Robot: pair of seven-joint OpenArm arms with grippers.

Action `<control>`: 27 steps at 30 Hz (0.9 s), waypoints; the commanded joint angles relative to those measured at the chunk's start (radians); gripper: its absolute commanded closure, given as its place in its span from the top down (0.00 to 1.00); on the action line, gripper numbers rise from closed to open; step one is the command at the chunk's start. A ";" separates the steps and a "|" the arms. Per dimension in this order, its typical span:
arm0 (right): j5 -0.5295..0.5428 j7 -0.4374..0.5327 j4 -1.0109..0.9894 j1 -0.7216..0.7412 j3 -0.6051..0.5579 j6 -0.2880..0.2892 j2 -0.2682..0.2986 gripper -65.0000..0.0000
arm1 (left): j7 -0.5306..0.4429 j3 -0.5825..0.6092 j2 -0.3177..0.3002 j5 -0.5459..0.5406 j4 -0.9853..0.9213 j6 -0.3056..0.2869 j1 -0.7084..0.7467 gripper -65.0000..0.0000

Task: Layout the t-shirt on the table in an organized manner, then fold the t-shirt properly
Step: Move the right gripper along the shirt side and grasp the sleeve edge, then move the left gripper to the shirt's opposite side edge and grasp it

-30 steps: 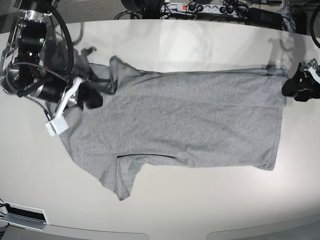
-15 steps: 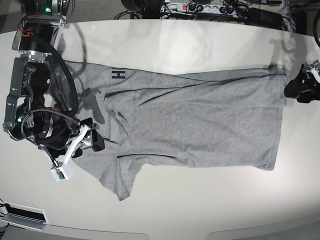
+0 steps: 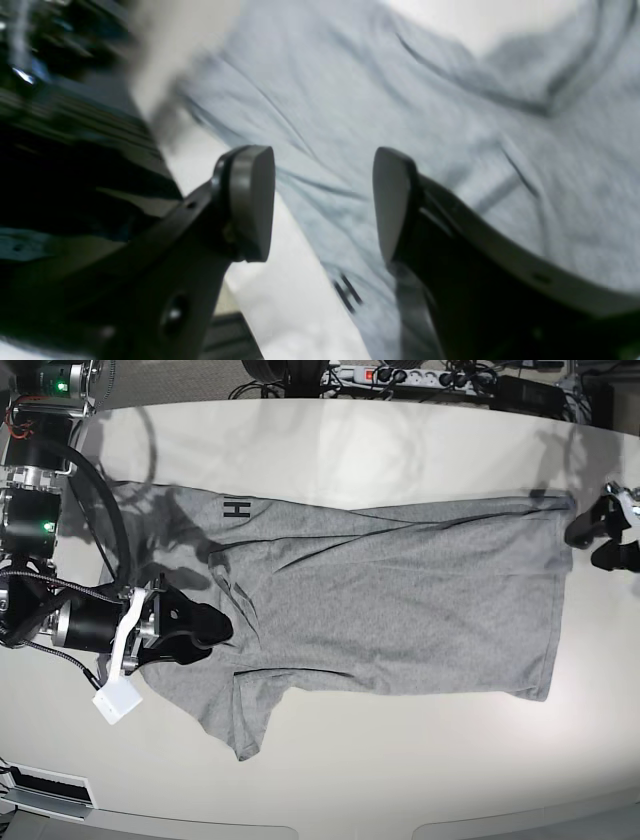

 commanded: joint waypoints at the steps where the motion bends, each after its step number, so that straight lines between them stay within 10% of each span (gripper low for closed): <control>1: 0.039 0.011 0.040 -0.010 0.005 0.005 0.016 0.50 | -0.023 0.011 -0.029 0.026 0.031 -0.007 -0.006 0.61; 19: 0.105 0.011 0.578 -0.600 0.258 0.005 0.051 0.50 | -0.480 0.269 -0.031 0.689 0.088 -0.007 -0.019 0.61; 27: 0.106 0.011 0.578 -0.657 0.264 0.005 0.051 0.50 | -0.488 0.451 -0.020 0.724 -0.072 0.014 -0.177 0.61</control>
